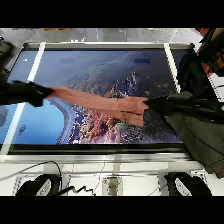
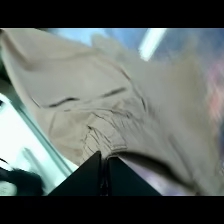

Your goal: Fold the clothes and pants, and hang the long-sleeved shirts on hangers.

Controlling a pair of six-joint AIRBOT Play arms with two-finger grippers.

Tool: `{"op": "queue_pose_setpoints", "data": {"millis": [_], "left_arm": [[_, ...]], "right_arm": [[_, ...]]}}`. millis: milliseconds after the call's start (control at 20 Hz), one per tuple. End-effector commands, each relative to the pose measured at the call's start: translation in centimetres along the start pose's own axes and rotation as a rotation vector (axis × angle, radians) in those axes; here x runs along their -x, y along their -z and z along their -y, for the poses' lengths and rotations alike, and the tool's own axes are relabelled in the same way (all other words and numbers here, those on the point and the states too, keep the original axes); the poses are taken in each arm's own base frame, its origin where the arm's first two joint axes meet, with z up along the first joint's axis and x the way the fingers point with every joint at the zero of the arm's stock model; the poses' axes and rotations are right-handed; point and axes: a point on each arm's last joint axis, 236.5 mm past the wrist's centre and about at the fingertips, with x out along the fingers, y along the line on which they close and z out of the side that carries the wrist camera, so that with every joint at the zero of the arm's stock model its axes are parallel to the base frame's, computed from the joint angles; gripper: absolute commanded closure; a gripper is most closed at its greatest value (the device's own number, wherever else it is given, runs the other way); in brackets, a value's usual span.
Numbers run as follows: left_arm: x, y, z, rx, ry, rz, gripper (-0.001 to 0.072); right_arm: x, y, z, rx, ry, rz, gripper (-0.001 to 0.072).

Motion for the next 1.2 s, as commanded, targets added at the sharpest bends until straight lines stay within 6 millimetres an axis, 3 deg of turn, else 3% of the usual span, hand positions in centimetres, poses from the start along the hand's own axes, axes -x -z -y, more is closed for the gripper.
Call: {"op": "queue_pose_setpoints", "data": {"millis": [0, 50, 150, 250, 300, 400, 600, 700, 850, 900, 1000, 1150], "left_arm": [[10.1, -5.6, 3.7, -0.158, -0.172, 0.304, 0.0695], [11.9, -5.9, 4.8, -0.183, -0.19, 0.348, 0.0696], [14.6, -5.9, 6.7, -0.21, -0.213, 0.408, 0.0696], [14.8, -5.5, 6.8, -0.122, -0.205, 0.414, 0.0696], [13.7, -4.9, 6.2, -0.073, -0.191, 0.392, 0.0696], [9.5, -2.8, 4.3, 0.004, -0.146, 0.295, 0.0696], [-3.2, 1.7, 1.1, 0.32, 0.055, 0.149, 0.0696], [-9.9, 4.5, -1.0, 0.376, 0.052, 0.074, 0.0696], [-17.9, 9.8, -0.8, 0.452, 0.108, -0.117, 0.0696], [-19.2, 12.0, -0.5, 0.457, 0.126, -0.195, 0.0696], [-19.7, 16.2, 0.2, 0.429, 0.157, -0.357, 0.0696], [-18.7, 20.4, 4.2, 0.462, 0.302, -0.576, 0.0696]], "right_arm": [[4.9, -3.1, -10.6, 0.057, -0.138, 0.154, 0.0692], [6.0, -3.0, -12.6, 0.041, -0.163, 0.179, 0.0693], [7.2, -2.3, -14.3, -0.005, -0.163, 0.195, 0.0693], [7.6, -2.4, -13.3, -0.065, -0.096, 0.219, 0.0693], [7.4, -2.6, -11.9, -0.093, -0.048, 0.226, 0.0693], [6.1, -2.5, -7.6, -0.201, 0.033, 0.229, 0.0693], [0.0, 0.6, 3.7, -0.478, 0.137, 0.217, 0.0693], [-3.6, 3.0, 10.0, -0.55, 0.26, 0.216, 0.0693], [-6.9, 5.4, 17.5, -0.594, 0.421, 0.194, 0.0693], [-7.0, 6.0, 19.5, -0.577, 0.468, 0.169, 0.0693], [-6.6, 8.1, 21.7, -0.544, 0.529, 0.051, 0.0693], [-4.1, 13.8, 23.2, -0.489, 0.608, -0.234, 0.0693]]}}
